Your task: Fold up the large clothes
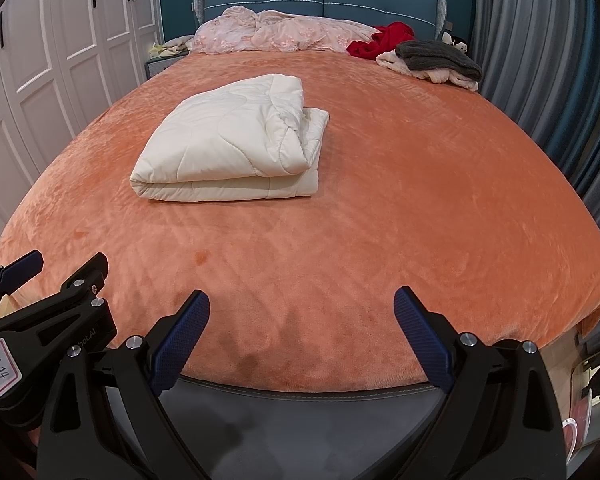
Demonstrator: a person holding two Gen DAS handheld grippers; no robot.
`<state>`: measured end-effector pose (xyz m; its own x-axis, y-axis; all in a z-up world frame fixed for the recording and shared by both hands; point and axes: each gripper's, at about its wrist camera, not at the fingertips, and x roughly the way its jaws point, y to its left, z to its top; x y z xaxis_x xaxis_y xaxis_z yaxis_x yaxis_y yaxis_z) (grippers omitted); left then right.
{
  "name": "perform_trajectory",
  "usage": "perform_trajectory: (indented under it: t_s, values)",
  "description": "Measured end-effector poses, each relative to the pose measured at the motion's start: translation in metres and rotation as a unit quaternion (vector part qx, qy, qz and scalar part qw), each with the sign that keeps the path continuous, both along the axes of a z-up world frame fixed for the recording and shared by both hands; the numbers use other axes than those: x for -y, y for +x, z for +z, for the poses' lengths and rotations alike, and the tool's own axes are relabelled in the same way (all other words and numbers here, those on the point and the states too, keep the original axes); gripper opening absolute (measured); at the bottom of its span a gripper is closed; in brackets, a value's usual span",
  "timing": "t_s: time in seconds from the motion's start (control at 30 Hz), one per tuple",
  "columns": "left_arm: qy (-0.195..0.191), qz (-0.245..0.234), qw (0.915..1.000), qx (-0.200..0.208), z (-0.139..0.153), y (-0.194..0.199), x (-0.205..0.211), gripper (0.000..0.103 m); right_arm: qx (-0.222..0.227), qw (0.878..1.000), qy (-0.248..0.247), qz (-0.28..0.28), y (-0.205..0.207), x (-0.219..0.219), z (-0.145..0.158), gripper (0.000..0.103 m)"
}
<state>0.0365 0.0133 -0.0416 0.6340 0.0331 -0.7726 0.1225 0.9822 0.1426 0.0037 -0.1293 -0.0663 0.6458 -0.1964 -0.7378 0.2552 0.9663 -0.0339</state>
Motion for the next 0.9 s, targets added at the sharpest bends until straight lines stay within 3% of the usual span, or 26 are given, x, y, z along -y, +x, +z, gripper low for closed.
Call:
perform_trajectory:
  t_s: [0.9]
  values:
    - [-0.002, 0.0, 1.0, 0.002, -0.0009, 0.0004, 0.0054, 0.064, -0.001, 1.0, 0.0, -0.003, -0.0041, 0.0022, -0.0004, 0.091]
